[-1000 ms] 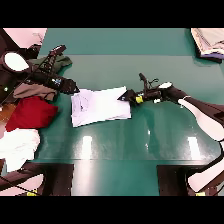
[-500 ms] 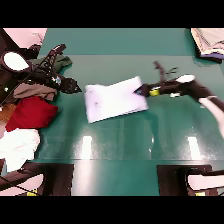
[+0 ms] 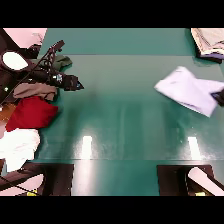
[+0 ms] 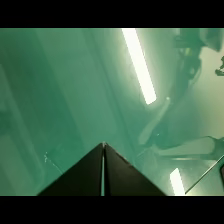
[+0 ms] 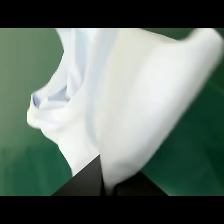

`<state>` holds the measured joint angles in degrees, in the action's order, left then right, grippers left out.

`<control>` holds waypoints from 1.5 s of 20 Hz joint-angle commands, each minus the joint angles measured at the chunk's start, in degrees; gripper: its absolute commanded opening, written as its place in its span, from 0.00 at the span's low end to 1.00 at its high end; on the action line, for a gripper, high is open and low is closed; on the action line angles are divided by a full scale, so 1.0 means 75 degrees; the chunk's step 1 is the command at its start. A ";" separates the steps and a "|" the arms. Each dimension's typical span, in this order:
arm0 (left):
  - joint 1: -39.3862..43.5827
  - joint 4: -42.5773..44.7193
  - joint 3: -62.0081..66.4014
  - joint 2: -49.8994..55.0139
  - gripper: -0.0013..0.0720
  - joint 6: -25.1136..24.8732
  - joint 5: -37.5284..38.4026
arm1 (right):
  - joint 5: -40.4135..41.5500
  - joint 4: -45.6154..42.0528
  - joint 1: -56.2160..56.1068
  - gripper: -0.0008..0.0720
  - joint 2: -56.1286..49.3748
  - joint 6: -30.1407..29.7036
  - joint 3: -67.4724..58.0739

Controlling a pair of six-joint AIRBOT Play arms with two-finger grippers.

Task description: Fold the shirts.

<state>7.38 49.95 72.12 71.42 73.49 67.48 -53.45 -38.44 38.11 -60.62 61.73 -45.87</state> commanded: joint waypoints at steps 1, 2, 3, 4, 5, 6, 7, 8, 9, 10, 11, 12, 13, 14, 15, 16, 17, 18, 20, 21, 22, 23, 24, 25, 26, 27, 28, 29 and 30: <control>0.0006 -0.0146 0.0009 -0.0006 0.05 0.0009 -0.0079 | 0.0239 -0.0437 0.1926 0.03 0.0350 0.0114 0.0510; 0.0003 -0.0146 0.0009 -0.0006 0.05 0.0009 -0.0076 | 0.0291 -0.0766 0.2142 0.03 0.0353 0.0428 0.0510; 0.0006 -0.0146 0.0009 -0.0006 0.05 0.0009 -0.0085 | 0.0309 -0.1145 0.2337 0.03 0.0353 0.0822 0.0510; 0.0006 -0.0146 0.0009 -0.0006 0.05 0.0006 -0.0085 | 0.0300 -0.1623 0.2471 0.03 0.0353 0.1198 0.0510; 0.0003 -0.0143 0.0009 -0.0006 0.05 0.0006 -0.0085 | 0.0265 -0.2069 0.2538 0.03 0.0353 0.1475 0.0507; 0.0003 -0.0143 0.0009 -0.0006 0.05 0.0003 -0.0085 | 0.0224 -0.2451 0.2532 0.03 0.0353 0.1629 0.0501; 0.0003 -0.0143 0.0009 -0.0006 0.05 0.0003 -0.0085 | 0.0082 -0.2830 0.2532 0.03 0.0350 0.1652 0.0443; 0.0003 -0.0143 0.0009 -0.0006 0.05 -0.0003 -0.0082 | -0.0099 -0.3197 0.2527 0.03 0.0347 0.1652 0.0347; 0.0003 -0.0137 0.0009 -0.0006 0.05 -0.0003 -0.0073 | -0.0312 -0.3555 0.2530 0.11 0.0347 0.1652 0.0198; 0.0003 -0.0137 0.0009 -0.0006 0.05 -0.0006 -0.0073 | -0.0536 -0.4004 0.2530 0.41 0.0347 0.1649 -0.0012; 0.0006 -0.0137 0.0009 -0.0006 0.05 -0.0006 -0.0073 | -0.0772 -0.4520 0.2530 0.66 0.0347 0.1649 -0.0265; 0.0003 -0.0137 0.0009 -0.0006 0.05 -0.0052 -0.0073 | -0.1075 -0.5036 0.2535 0.71 0.0347 0.1649 -0.0589; 0.0003 -0.0137 0.0009 -0.0006 0.05 -0.0093 -0.0058 | -0.1396 -0.5482 0.2535 0.71 0.0350 0.1652 -0.0973; 0.0003 -0.0137 0.0009 -0.0006 0.05 -0.0105 -0.0055 | -0.1658 -0.5648 0.2535 0.71 0.0347 0.1655 -0.1346; 0.0006 -0.0137 0.0009 -0.0006 0.05 -0.0149 -0.0082 | -0.1853 -0.5502 0.2480 0.71 0.0350 0.1667 -0.1690; 0.0003 -0.0137 0.0009 -0.0006 0.05 -0.0152 -0.0146 | -0.1996 -0.5106 0.2288 0.71 0.0350 0.1754 -0.1955; 0.0003 -0.0143 0.0009 -0.0006 0.05 -0.0213 -0.0251 | -0.2017 -0.4555 0.1996 0.70 0.0350 0.1789 -0.2098; 0.0003 -0.0140 0.0009 -0.0006 0.05 -0.0213 -0.0350 | -0.2046 -0.3838 0.1574 0.70 0.0350 0.1789 -0.2165; 0.0003 -0.0134 0.0009 -0.0006 0.05 -0.0204 -0.0469 | -0.2136 -0.2736 0.0466 0.68 0.0347 0.1786 -0.2171; 0.0003 -0.0137 0.0012 -0.0006 0.05 -0.0198 -0.0370 | -0.2130 -0.2509 -0.0181 0.58 0.0350 0.1786 -0.2171; 0.0003 -0.0152 0.0012 -0.0006 0.05 -0.0195 -0.0187 | -0.2104 -0.2465 -0.0906 0.48 0.0347 0.1784 -0.2171; 0.0003 -0.0157 0.0012 -0.0006 0.05 -0.0198 -0.0070 | -0.2087 -0.2480 -0.1580 0.37 0.0350 0.1781 -0.2171; 0.0003 -0.0154 0.0012 -0.0006 0.05 -0.0198 -0.0093 | -0.2060 -0.2480 -0.2238 0.23 0.0350 0.1763 -0.2174; 0.0003 -0.0154 0.0012 -0.0006 0.05 -0.0198 -0.0160 | -0.2034 -0.2489 -0.2783 0.12 0.0350 0.1757 -0.2174; 0.0003 -0.0154 0.0012 -0.0006 0.05 -0.0198 -0.0224 | -0.1964 -0.2492 -0.3302 0.03 0.0350 0.1760 -0.2174; 0.0003 -0.0154 0.0012 -0.0006 0.05 -0.0198 -0.0318 | -0.1865 -0.2492 -0.3713 0.03 0.0350 0.1757 -0.2174; 0.0003 -0.0154 0.0012 -0.0006 0.05 -0.0198 -0.0364 | -0.1772 -0.2489 -0.4071 0.03 0.0347 0.1760 -0.2174; 0.0003 -0.0154 0.0012 -0.0006 0.05 -0.0198 -0.0370 | -0.1728 -0.2492 -0.4357 0.03 0.0350 0.1757 -0.2174; 0.0003 -0.0154 0.0012 -0.0006 0.05 -0.0198 -0.0373 | -0.1725 -0.2492 -0.4587 0.03 0.0347 0.1760 -0.2171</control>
<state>7.42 48.80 72.14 71.42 72.05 65.34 -67.35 -57.91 11.38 -58.04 74.96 -62.08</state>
